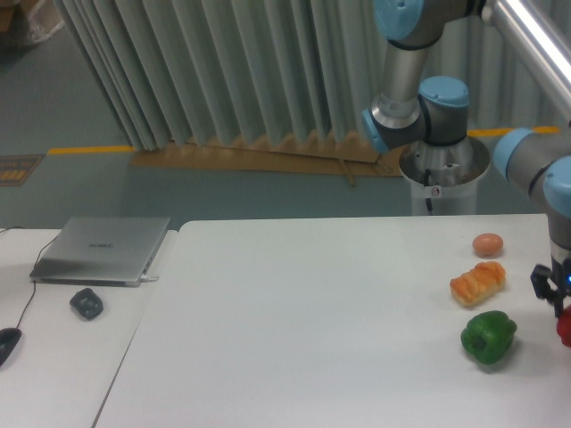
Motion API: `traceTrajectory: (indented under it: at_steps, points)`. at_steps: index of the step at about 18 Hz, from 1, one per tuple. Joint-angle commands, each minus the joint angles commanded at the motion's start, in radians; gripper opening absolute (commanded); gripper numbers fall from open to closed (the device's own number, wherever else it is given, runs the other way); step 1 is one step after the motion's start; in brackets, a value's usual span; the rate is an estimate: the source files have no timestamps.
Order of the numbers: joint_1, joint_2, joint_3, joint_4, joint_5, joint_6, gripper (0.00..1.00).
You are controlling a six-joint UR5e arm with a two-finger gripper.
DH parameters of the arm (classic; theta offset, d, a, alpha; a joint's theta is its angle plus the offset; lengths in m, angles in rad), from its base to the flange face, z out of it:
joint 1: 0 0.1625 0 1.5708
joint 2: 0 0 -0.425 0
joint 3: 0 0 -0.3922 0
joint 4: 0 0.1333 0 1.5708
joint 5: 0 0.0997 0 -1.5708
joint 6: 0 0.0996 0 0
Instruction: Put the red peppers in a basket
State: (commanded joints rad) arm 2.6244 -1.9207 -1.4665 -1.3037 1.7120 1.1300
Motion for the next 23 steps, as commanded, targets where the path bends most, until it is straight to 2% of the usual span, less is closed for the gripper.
traceTrajectory:
  at_steps: [3,6,9,12,14,18,19,20,21,23]
  points:
    - [0.064,0.037,-0.003,-0.046,-0.003,0.178,0.42]
    - [0.144,0.032,-0.005,-0.04,0.004,0.4,0.42]
    - [0.184,0.014,-0.005,-0.032,0.02,0.526,0.42]
    - [0.189,-0.024,0.005,-0.01,0.153,0.667,0.42]
    - [0.204,-0.037,0.0,0.036,0.155,0.72,0.42]
    - [0.21,-0.047,0.002,0.047,0.153,0.722,0.43]
    - [0.21,-0.049,0.0,0.047,0.153,0.722,0.5]
    - [0.21,-0.052,0.0,0.05,0.152,0.714,0.67]
    - [0.209,-0.054,0.0,0.057,0.146,0.711,1.0]
    - [0.209,-0.054,-0.003,0.066,0.111,0.706,1.0]
